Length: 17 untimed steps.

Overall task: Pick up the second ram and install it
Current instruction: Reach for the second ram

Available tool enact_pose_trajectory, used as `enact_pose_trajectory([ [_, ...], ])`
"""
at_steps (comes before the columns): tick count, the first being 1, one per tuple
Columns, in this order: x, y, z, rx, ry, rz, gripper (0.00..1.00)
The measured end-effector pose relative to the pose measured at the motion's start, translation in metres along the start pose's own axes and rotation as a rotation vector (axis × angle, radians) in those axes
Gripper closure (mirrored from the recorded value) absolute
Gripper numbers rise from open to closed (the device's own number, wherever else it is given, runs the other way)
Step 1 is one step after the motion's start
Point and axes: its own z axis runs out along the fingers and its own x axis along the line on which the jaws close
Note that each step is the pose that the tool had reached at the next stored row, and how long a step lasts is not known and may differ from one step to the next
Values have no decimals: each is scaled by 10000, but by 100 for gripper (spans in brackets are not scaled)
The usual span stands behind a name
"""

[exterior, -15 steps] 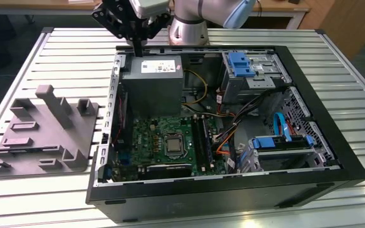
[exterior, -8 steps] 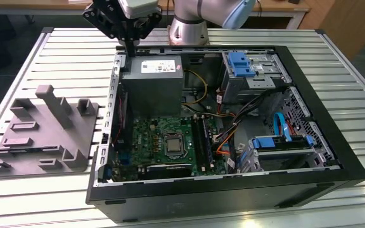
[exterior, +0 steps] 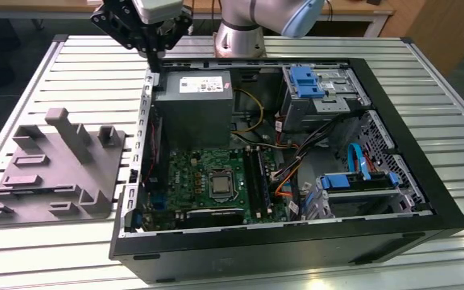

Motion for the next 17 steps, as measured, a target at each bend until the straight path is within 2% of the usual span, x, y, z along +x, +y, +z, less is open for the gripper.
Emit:
enact_pose_trajectory([
  [17,438,-33,-12,-1,-31,-2,90],
])
